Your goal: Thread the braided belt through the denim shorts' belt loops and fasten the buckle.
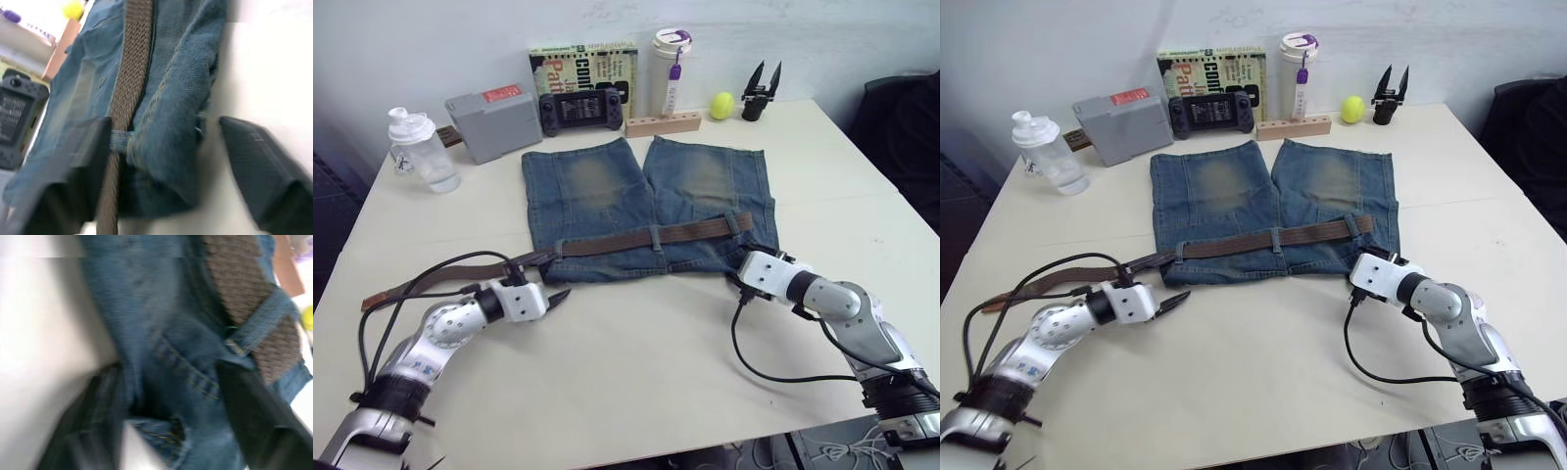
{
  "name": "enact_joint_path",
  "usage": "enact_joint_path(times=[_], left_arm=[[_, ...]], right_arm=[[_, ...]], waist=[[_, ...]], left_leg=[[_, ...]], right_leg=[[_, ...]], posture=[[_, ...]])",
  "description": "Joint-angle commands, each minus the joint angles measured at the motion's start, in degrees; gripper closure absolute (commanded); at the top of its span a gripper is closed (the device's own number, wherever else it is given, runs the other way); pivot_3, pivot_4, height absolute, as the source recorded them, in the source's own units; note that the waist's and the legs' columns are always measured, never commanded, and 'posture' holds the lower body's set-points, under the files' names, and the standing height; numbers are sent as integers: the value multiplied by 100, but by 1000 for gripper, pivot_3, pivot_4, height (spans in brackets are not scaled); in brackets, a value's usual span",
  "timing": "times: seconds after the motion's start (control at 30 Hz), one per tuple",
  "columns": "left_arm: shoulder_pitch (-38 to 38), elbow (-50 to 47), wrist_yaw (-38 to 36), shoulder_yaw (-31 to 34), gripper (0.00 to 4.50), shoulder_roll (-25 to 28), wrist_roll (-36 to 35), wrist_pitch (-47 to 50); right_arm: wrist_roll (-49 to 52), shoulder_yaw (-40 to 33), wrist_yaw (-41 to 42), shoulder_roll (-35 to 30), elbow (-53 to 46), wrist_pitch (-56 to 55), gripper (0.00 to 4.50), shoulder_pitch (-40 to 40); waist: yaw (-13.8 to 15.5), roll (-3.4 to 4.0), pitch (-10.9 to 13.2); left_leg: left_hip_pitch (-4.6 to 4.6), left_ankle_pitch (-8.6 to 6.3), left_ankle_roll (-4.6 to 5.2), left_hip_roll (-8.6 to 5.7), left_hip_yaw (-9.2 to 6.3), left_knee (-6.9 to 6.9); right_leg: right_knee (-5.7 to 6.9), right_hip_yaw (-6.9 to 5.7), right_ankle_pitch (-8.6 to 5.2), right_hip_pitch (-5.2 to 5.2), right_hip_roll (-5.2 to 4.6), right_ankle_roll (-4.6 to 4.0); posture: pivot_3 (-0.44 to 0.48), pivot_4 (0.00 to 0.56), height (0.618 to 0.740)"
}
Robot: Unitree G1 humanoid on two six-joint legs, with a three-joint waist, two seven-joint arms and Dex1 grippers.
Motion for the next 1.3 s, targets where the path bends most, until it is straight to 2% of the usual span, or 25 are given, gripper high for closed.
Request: enact_joint_path(times=[0.03, 0.1, 0.17, 0.27, 0.37, 0.47, 0.6, 0.73, 0.9, 1.0, 1.23, 1.27, 1.3], left_arm=[[1106, -720, -1235, -250, 0, 333, -674, 674], [1469, -1181, -1679, 129, 0, 606, -1502, 1272], [1489, -1432, -2089, 553, 0, 870, -2208, 1908], [923, -1376, -2565, 969, 0, 1036, -2929, 2895], [44, -1056, -2914, 1153, 0, 869, -3452, 3839], [-953, -311, -3101, 1177, 0, 399, -3574, 4439], [-2220, 1183, -3333, 1049, 0, -302, -3262, 4851], [-2875, 2095, -3574, 987, 0, -754, -2935, 4834], [-3441, 3010, -3710, 1060, 0, -1092, -2608, 4730], [-3761, 3394, -3918, 1088, 0, -1152, -2476, 4653], [-4214, 4071, -4161, 1104, 0, -1195, -2088, 4369], [-4274, 4149, -4173, 1113, 0, -1214, -2038, 4319], [-4334, 4226, -4192, 1113, 0, -1230, -1989, 4264]], right_arm=[[342, -72, 346, 33, -57, 374, 54, 204], [881, -333, 801, -120, -408, 722, 54, 292], [1469, -677, 1284, -349, -689, 1156, 54, 283], [2428, -1102, 1981, -633, -768, 2153, 54, -99], [3195, -1330, 2498, -765, -389, 3144, 54, -827], [3505, -1381, 2618, -728, 359, 3817, 54, -1778], [2929, -1023, 1923, -464, 1755, 3946, 54, -3003], [2590, -679, 1626, -90, 2291, 4044, 54, -3341], [2504, -444, 1870, 0, 2643, 4371, 54, -3346], [2476, -494, 1891, -39, 2823, 4411, 869, -3371], [2635, -671, 2052, -124, 2608, 4623, 4120, -3260], [2645, -700, 2042, -137, 2576, 4632, 4455, -3228], [2643, -725, 2026, -137, 2553, 4631, 4455, -3199]], waist=[[2, 7, 0], [15, 12, 6], [46, 24, 29], [139, 28, 81], [173, 46, 143], [245, 40, 150], [265, 22, 160], [235, -15, 180], [183, -18, 182], [171, -20, 182], [147, -22, 183], [147, -22, 183], [151, -23, 184]], left_leg=[[-1, -5, -5, 6, -4, -1], [-4, -9, -8, 11, -14, -2], [-15, -13, -10, 16, -25, -3], [-61, -11, -10, 15, -24, 5], [-162, 6, -3, -6, -26, 67], [-229, 16, 15, -33, -24, 98], [-233, 18, 19, -78, 11, 91], [-251, 20, 16, -75, 21, 81], [-325, 20, 16, -81, 5, 93], [-329, 20, 16, -82, -10, 96], [-333, 22, 19, -84, -9, 114], [-334, 23, 20, -84, -10, 118], [-335, 23, 20, -85, -10, 124]], right_leg=[[-3, -3, 0, 0, 4, -1], [-5, -8, -4, -1, 8, -7], [-5, -15, -9, -9, 12, -15], [-4, -20, -13, -48, 24, -20], [42, -28, -10, -131, 36, -17], [65, -39, 6, -192, 30, 9], [60, -41, 12, -193, 30, 21], [58, -67, 11, -202, 34, 22], [61, -83, 12, -264, 30, 23], [77, -94, 12, -266, 29, 23], [88, -94, 12, -266, 21, 23], [89, -93, 12, -266, 20, 23], [92, -94, 12, -266, 19, 23]], posture=[[0, 150, 731], [0, 150, 731], [0, 150, 731], [0, 150, 731], [0, 150, 731], [0, 150, 731], [0, 150, 731], [0, 150, 731], [0, 150, 731], [0, 150, 731], [0, 150, 731], [0, 150, 731], [0, 150, 731]])
